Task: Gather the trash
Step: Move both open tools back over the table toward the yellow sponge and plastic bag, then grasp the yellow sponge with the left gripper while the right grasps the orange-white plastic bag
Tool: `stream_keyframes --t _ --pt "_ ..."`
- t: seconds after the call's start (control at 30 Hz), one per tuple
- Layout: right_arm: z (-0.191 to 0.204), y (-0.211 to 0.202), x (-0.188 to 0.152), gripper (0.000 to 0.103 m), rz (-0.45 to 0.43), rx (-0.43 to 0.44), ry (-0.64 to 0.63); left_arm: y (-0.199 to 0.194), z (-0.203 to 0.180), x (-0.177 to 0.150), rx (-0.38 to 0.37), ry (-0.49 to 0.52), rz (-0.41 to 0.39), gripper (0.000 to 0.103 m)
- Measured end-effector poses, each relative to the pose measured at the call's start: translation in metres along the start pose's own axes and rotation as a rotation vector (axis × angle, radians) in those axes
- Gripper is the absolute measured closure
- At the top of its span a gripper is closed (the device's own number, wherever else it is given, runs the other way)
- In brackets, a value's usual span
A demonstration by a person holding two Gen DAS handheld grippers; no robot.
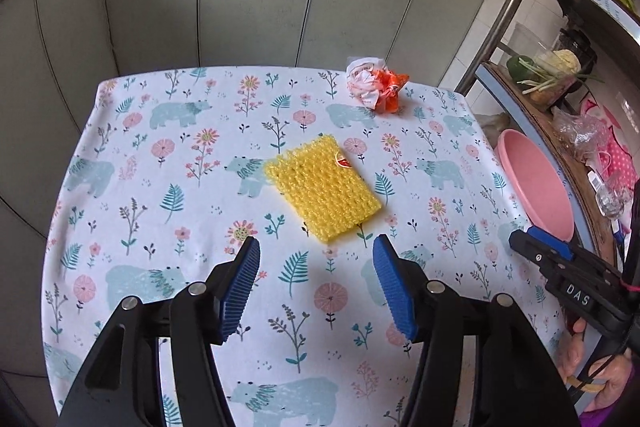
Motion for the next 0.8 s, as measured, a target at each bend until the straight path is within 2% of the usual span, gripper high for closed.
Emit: stream_keyframes --t 0.33,0.63,0.73,0.8 --pt "0.001 0.01 0.006 0.061 0.01 0.032 -0.012 0.029 -0.007 0.015 0.005 -0.076 0.033 0.045" --pt "0.013 0.024 0.032 0.061 -0.015 0.101 -0.041 0.056 -0.007 0.016 0.065 -0.052 0.028 0.055" --pt "0.016 0.032 0.04 0.061 -0.007 0.12 -0.03 0.057 -0.008 0.016 0.069 -0.029 0.014 0.069" --pt "0.019 0.036 0.047 0.061 -0.011 0.128 -0.03 0.057 -0.006 0.016 0.043 -0.029 0.013 0.086"
Point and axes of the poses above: each gripper's, at about its wrist camera, not at the fingertips, and y roughly the way its jaws point, z to its left, x to its top, the point moved 1 cm from there along y, roughly the way its jaws point, and after that the axes turned 7 degrees about -z, right-handed, at the moved point
